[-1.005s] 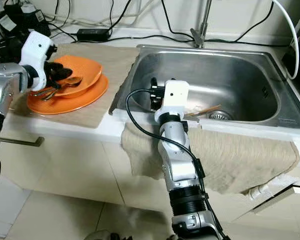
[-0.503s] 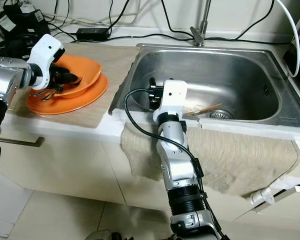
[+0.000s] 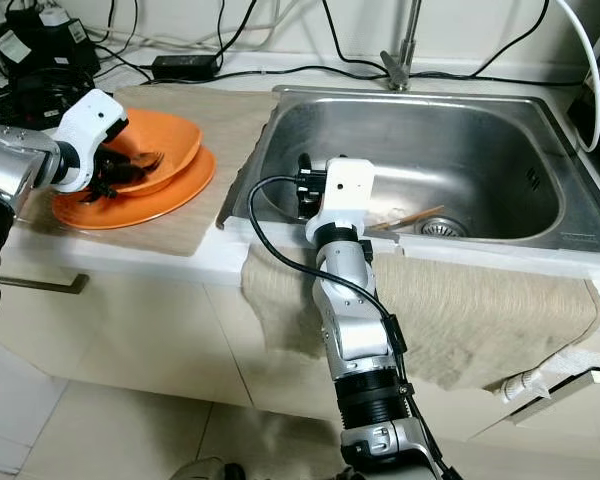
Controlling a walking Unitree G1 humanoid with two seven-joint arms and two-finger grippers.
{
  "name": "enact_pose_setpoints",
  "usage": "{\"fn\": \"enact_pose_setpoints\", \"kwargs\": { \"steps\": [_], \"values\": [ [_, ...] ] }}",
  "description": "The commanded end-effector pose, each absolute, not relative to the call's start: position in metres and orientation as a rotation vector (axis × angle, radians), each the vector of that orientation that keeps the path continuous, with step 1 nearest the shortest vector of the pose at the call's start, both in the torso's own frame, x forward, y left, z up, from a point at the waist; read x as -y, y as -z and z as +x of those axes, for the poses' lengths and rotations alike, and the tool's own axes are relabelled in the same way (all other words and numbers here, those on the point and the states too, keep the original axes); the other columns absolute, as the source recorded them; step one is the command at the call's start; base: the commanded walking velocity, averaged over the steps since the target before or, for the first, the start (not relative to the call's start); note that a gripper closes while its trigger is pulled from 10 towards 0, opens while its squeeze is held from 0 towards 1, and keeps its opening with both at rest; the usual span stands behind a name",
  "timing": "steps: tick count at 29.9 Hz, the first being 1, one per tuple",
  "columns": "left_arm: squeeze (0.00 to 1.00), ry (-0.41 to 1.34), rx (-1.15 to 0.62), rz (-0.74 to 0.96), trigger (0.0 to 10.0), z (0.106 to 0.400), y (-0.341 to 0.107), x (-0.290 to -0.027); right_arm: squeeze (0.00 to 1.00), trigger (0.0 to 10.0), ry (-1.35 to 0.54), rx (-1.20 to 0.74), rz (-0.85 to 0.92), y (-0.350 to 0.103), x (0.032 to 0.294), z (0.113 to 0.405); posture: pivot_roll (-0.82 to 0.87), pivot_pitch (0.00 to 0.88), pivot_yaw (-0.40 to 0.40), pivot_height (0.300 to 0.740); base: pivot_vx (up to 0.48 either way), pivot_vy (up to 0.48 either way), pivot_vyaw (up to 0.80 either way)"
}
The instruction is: Kitchen organization
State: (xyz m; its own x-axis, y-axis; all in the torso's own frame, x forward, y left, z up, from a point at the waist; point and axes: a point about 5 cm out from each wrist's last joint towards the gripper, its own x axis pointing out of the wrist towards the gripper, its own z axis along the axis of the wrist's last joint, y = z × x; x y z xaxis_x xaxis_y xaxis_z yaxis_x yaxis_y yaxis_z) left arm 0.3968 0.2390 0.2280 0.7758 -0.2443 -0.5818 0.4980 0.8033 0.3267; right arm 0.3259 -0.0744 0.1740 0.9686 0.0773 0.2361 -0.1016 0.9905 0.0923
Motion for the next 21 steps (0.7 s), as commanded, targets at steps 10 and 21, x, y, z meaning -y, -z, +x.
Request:
{"fn": "enact_pose_setpoints", "kwargs": {
  "steps": [10, 21],
  "values": [
    [1.0, 0.372, -0.564, 0.541, 10.0, 0.398, -0.227, -0.244, 0.0, 10.0, -0.107, 0.239, 0.099, -0.178, 0.069, 0.328, 0.08, 0.004, 0.1, 0.74, 0.0, 0.0, 0.0],
    [1.0, 0.335, -0.43, 0.58, 10.0, 0.406, -0.245, -0.237, 0.0, 10.0, -0.105, 0.241, 0.098, -0.177, 0.068, 0.328, 0.08, 0.0, 0.101, 0.74, 0.0, 0.0, 0.0]
  ]
}}
